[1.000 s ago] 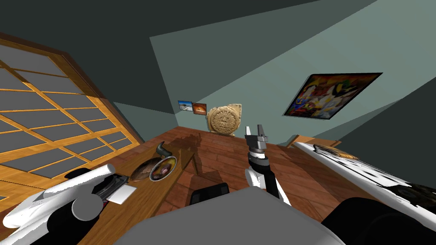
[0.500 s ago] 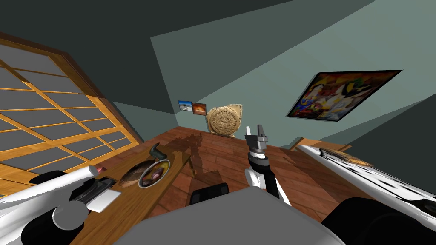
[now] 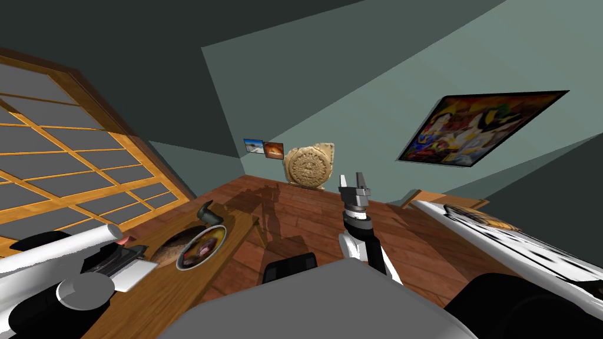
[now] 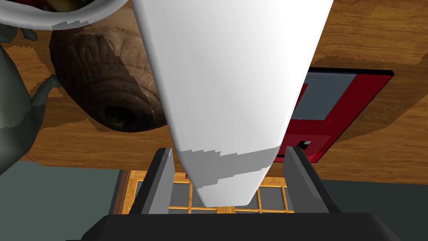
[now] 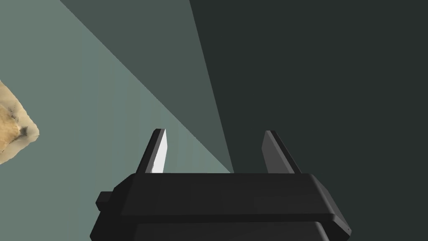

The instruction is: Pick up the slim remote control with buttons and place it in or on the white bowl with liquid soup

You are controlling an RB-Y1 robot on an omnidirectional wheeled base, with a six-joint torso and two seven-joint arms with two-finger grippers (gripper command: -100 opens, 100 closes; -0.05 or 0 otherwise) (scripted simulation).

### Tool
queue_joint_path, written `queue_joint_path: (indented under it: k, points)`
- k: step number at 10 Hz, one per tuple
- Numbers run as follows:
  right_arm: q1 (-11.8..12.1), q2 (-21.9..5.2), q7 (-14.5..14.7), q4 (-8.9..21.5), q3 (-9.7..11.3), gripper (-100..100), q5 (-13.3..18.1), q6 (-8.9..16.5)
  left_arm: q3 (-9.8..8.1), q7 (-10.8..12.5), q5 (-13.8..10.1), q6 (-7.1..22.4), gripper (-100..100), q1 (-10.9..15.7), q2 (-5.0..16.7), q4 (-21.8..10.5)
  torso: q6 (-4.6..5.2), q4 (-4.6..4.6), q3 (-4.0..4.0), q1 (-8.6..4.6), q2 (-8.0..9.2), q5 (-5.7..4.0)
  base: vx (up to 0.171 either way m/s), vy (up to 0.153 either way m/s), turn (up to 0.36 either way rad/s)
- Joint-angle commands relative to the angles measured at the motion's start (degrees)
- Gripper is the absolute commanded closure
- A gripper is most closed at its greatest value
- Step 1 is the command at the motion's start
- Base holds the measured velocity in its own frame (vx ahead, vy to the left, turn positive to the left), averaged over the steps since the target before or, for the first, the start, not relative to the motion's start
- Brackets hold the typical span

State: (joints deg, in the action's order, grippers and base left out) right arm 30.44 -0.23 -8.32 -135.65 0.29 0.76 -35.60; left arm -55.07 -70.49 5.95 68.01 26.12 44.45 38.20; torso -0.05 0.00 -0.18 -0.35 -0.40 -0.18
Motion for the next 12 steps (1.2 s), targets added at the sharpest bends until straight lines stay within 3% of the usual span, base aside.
queue_joint_path:
  k: [1,5,6,12]
  points:
    - [0.0,0.0,0.0,0.0,0.0,0,0.0,0.0,-1.25,-0.72,0.78,2.23,100,0.82,0.23,0.42,0.0,0.0,0.0,0.0,0.0,0.0,0.042,-0.035,-0.064]
    - [0.0,0.0,0.0,0.0,0.0,0,0.0,0.0,-4.13,-2.14,2.46,7.28,100,2.11,-1.18,0.85,0.08,-0.01,0.0,0.21,0.02,0.09,0.04,0.0,-0.064]
    - [0.0,-0.01,0.0,0.0,0.0,0,0.0,0.0,-4.13,-2.14,2.46,7.28,100,2.11,-1.18,0.85,0.12,-0.02,-0.02,0.23,-0.02,0.1,0.033,0.013,-0.039]
    - [0.0,-0.01,0.0,0.0,-0.01,0,0.0,0.0,-8.22,-4.15,4.66,14.82,100,3.43,-4.73,0.72,0.1,0.0,0.01,0.3,0.03,0.07,0.034,0.026,-0.07]
